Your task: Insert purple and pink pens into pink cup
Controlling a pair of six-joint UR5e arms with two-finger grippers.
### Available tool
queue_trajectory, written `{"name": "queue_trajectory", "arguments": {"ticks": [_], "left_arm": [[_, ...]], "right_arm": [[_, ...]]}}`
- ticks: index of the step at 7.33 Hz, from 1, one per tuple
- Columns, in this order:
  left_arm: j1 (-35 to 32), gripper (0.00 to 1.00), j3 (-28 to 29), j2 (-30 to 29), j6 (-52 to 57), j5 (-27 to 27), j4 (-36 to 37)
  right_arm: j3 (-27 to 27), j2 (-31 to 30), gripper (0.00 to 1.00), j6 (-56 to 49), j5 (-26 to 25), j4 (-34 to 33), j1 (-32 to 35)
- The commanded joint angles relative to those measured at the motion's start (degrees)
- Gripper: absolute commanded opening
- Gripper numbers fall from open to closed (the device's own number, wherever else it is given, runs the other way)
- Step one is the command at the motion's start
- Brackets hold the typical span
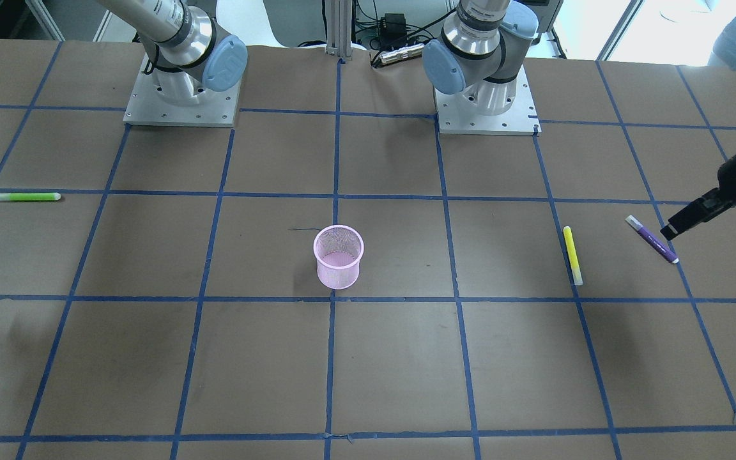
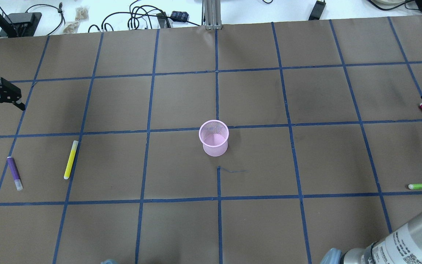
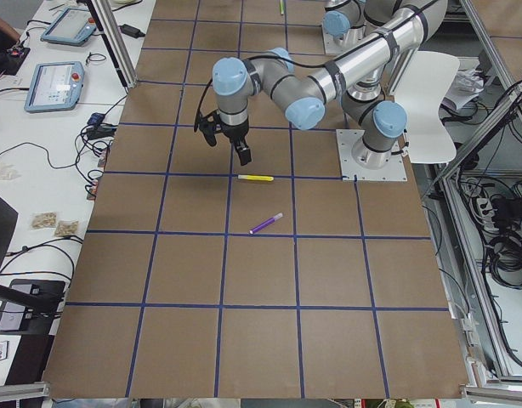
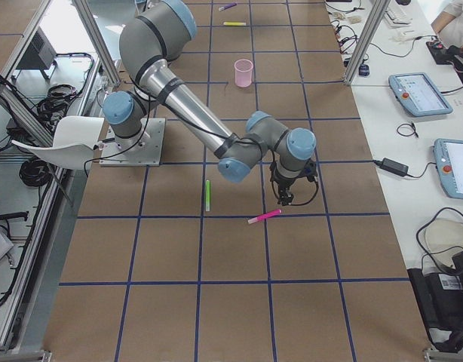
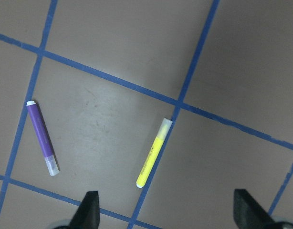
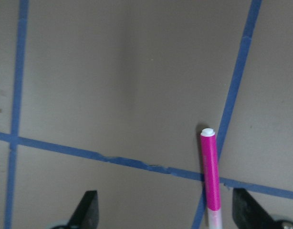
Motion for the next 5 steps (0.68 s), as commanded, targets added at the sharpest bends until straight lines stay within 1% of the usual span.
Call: {"name": "queue_trajectory", "arguments": {"ticks": [1, 2, 3, 4, 5], "left_arm": [[5.5, 1.0, -4.0, -4.6, 0.2, 0.0, 10.9], [7.3, 1.0, -6.0, -6.1, 3.5, 1.4, 16.0], [8.2, 1.0, -7.4, -7.1, 4.4, 2.2, 18.7], [9.9, 1.0, -7.7, -7.7, 4.6, 2.3, 18.6], [10.8, 1.0, -8.0, -9.8, 4.7, 2.2, 18.7]], "right_arm": [[4.5, 3.2, 1.0, -9.1, 0.3, -8.5, -1.2], [5.3, 4.3, 1.0, -11.1, 0.2, -12.0, -1.6], [4.8, 4.3, 0.99, -11.9, -0.1, -12.1, -1.6], [4.6, 4.4, 0.92, -12.7, -0.1, -12.5, -1.6], [4.6, 4.4, 0.82, -12.7, -0.1, -12.5, -1.6]]}}
